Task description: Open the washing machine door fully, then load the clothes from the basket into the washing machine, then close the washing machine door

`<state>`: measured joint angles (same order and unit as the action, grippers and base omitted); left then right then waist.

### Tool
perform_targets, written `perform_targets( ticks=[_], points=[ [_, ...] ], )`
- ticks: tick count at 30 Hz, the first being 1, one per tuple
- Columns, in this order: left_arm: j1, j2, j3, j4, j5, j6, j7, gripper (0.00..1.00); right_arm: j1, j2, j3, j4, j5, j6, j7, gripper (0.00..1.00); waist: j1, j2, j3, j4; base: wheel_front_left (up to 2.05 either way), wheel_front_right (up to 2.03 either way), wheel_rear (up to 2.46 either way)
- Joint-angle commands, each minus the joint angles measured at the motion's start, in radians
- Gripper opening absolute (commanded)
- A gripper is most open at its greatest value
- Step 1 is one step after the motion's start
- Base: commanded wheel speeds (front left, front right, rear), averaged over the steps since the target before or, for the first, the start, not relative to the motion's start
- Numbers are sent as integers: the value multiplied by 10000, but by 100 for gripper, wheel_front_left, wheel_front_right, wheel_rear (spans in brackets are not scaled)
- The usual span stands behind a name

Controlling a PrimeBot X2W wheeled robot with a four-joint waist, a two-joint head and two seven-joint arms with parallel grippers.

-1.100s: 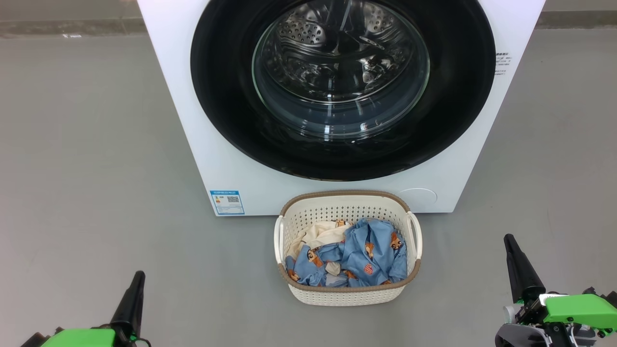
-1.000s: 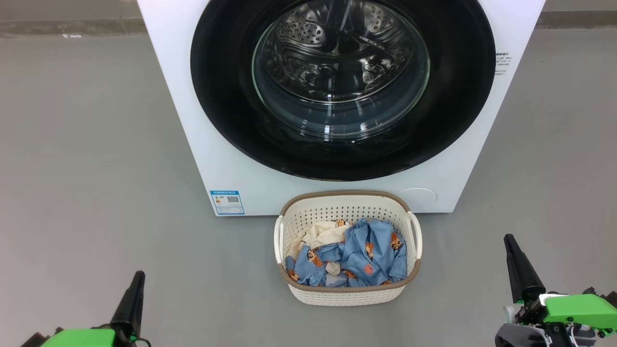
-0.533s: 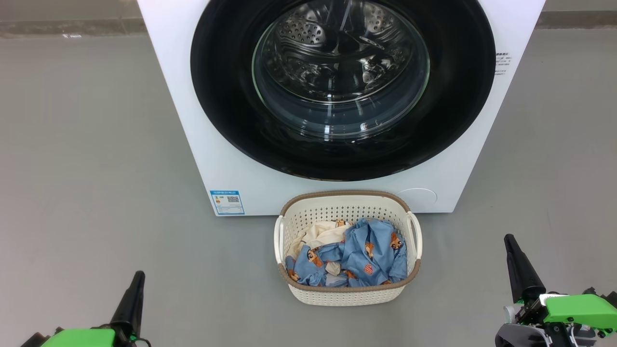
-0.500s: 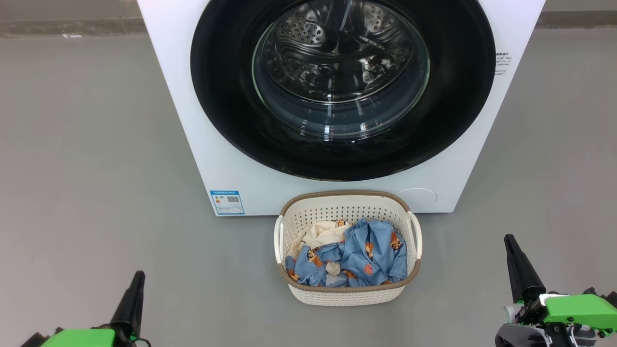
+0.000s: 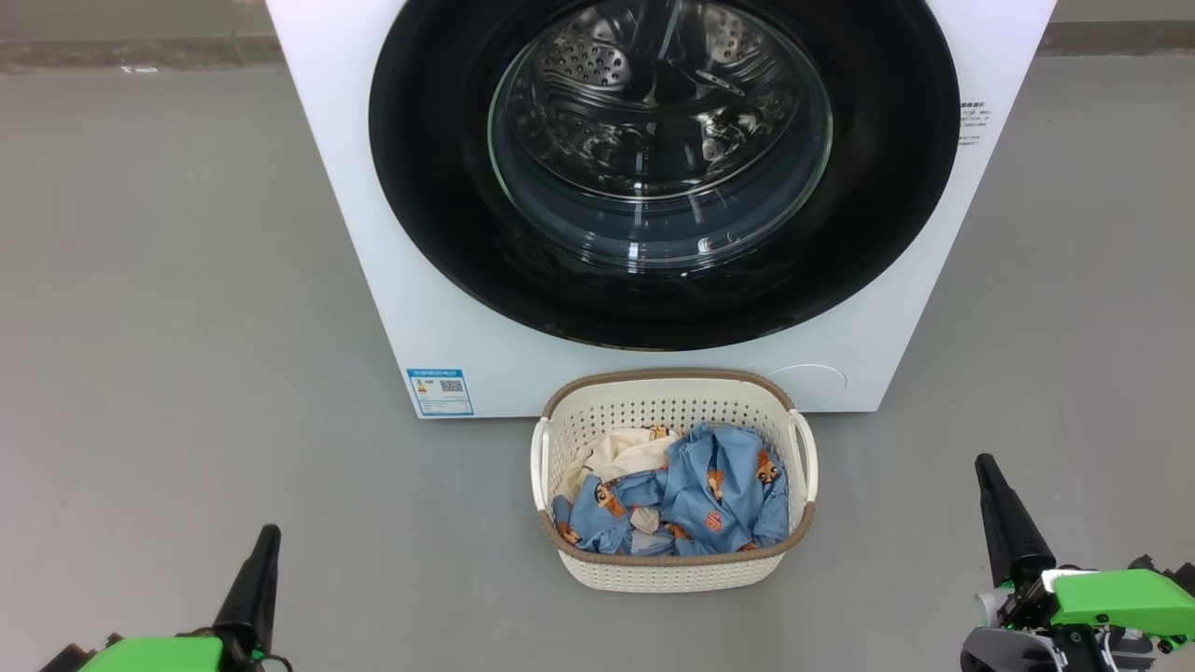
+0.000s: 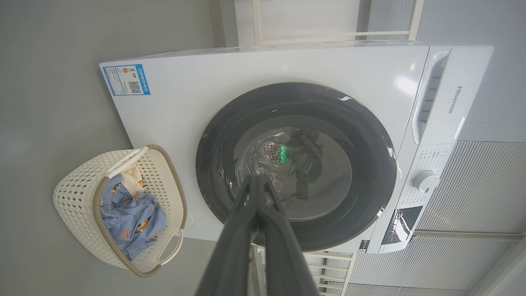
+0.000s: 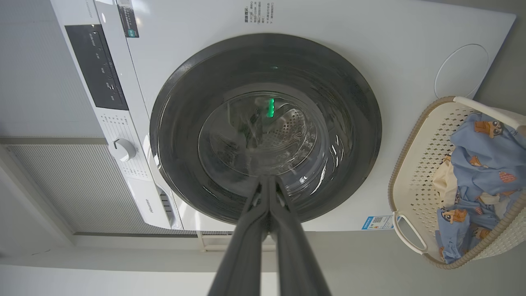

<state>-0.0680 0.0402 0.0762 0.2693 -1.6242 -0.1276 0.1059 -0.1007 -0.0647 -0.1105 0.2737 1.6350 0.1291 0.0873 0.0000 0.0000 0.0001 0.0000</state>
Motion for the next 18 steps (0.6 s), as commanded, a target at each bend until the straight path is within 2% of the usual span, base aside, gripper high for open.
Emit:
perform_targets(
  ticks=[1, 3, 4, 7, 13, 18],
  points=[
    [-479, 132, 352, -176, 135, -30, 50, 0, -133, -29, 193, -234, -72, 16, 76, 0, 0, 0, 0, 0, 0, 0, 0],
    [-479, 131, 352, -176, 136, -30, 50, 0, -133, -28, 191, -234, -74, 16, 78, 0, 0, 0, 0, 0, 0, 0, 0],
    [0, -2, 2, 0, 0, 0, 0, 100, 0, 2, -4, 2, -42, 0, 6, 100, 0, 0, 0, 0, 0, 0, 0],
    [209, -115, -42, 287, -6, 2, -4, 100, 94, 58, 12, 341, -42, 0, -8, 100, 0, 0, -1, -1, 0, 0, 0],
    [120, -105, -67, 208, -55, 0, -156, 100, 12, 62, 98, 260, -67, 1, -133, 100, 16, 0, -7, 12, 0, 0, 0],
    [68, -96, -107, 122, -48, -1, -307, 100, -44, 65, 198, 219, -111, 1, -270, 100, 2, 0, 6, 23, 0, 0, 0]
  ],
)
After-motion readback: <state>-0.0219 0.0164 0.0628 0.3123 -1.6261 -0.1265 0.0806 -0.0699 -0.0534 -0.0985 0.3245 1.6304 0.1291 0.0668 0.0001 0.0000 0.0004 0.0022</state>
